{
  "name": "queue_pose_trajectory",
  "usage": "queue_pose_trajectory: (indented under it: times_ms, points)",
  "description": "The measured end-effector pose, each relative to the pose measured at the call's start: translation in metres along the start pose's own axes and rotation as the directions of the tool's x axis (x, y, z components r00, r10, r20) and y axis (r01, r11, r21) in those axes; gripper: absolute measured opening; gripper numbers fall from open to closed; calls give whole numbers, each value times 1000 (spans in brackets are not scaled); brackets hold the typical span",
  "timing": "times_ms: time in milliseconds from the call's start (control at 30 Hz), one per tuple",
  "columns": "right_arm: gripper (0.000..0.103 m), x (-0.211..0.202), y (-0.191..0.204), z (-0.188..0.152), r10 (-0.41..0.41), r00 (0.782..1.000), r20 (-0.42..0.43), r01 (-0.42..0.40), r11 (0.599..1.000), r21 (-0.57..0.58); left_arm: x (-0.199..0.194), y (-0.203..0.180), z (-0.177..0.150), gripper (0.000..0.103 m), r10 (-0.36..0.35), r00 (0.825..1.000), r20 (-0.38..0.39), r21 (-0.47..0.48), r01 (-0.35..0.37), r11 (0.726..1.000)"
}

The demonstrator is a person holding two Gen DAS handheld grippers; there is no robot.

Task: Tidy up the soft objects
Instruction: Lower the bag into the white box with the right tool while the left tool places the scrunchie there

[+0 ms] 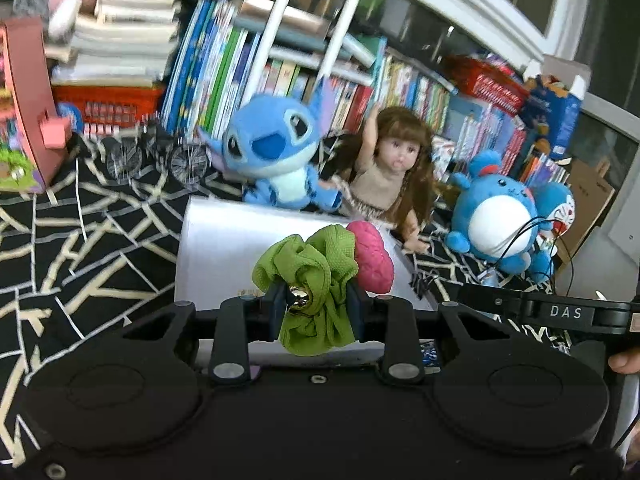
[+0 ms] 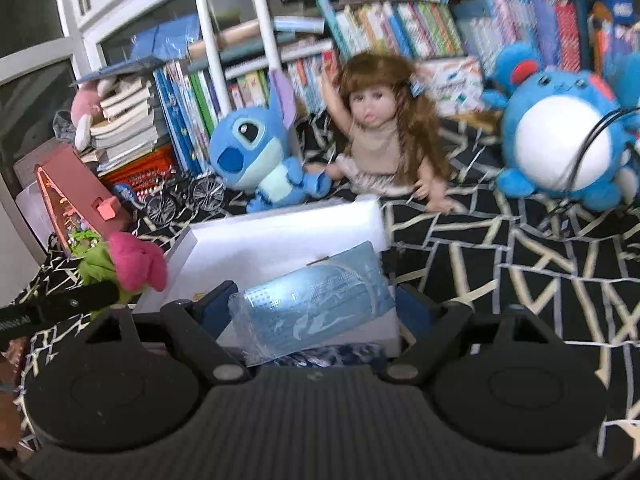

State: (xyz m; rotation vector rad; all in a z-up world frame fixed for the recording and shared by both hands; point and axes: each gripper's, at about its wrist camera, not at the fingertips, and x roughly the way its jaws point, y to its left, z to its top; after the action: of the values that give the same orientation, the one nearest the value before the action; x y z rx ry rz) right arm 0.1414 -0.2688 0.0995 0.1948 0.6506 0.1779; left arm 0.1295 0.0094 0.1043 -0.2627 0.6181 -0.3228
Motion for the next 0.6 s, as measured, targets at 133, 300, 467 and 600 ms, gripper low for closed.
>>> queue_pose_trajectory:
  times_ms: [133,300,467,600]
  points:
    - [86,32,12,5,-6,993,-115,4,1000,-20,31,14,1,30,-1,994,-106,-52,-5,999]
    - [86,66,24,3,-19,980,-200,14,1000,-27,59,24,-7,30,20,985,-173,-68,-32,997]
    - [86,90,28,2,-27,973,-230,25,1000,-12,82,29,-4,30,45,980,-195,-59,-57,997]
    - [86,101,27,4,-30,975,-220,31,1000,3,94,29,1,29,60,979,-195,-51,-71,996]
